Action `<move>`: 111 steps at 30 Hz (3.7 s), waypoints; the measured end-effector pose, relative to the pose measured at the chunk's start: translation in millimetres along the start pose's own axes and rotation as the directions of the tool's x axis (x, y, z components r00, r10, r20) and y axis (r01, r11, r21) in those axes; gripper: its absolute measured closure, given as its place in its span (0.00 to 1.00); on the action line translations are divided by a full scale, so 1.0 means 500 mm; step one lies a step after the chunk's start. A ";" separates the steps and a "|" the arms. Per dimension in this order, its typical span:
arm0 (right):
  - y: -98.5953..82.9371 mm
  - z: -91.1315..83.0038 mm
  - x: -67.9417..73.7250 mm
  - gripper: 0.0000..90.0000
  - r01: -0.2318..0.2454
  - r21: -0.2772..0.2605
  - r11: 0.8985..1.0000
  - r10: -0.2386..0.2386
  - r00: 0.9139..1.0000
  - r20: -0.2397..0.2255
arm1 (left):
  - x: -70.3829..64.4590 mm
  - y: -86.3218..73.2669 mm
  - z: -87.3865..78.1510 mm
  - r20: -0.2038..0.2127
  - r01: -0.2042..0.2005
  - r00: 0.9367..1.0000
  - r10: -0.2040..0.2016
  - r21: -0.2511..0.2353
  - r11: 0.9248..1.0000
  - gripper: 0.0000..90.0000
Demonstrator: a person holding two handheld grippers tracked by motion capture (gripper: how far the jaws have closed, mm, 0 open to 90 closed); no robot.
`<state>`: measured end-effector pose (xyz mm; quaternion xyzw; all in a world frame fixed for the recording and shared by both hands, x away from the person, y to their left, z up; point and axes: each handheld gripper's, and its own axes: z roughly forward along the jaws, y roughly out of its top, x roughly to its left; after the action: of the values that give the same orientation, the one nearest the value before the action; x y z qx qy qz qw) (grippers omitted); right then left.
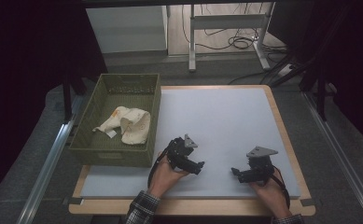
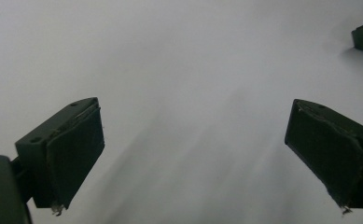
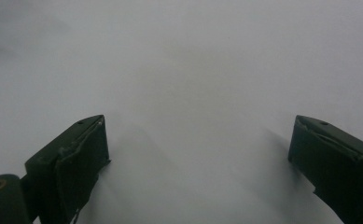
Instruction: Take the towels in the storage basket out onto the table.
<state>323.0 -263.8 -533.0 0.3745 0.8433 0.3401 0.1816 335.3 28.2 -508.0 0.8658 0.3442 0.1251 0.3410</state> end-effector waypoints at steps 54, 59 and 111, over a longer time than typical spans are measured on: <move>0.000 0.001 0.000 0.06 0.001 -0.003 1.000 -0.001 1.000 0.000 | 0.289 0.116 -0.203 -0.188 0.109 0.978 -0.095 0.069 0.992 0.06; 0.000 0.001 0.000 0.06 0.001 -0.003 1.000 -0.001 1.000 0.000 | 0.323 0.107 -0.218 -0.210 0.129 0.971 -0.110 0.077 0.989 0.06; 0.000 0.000 -0.001 0.06 0.003 -0.003 1.000 -0.003 1.000 -0.001 | 0.543 -0.037 -0.076 -0.217 0.400 0.916 -0.336 0.527 0.749 0.84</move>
<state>323.3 -264.1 -533.2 0.3728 0.8434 0.3412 0.1825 507.2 242.2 -497.3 0.8339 0.5474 -0.0047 0.0699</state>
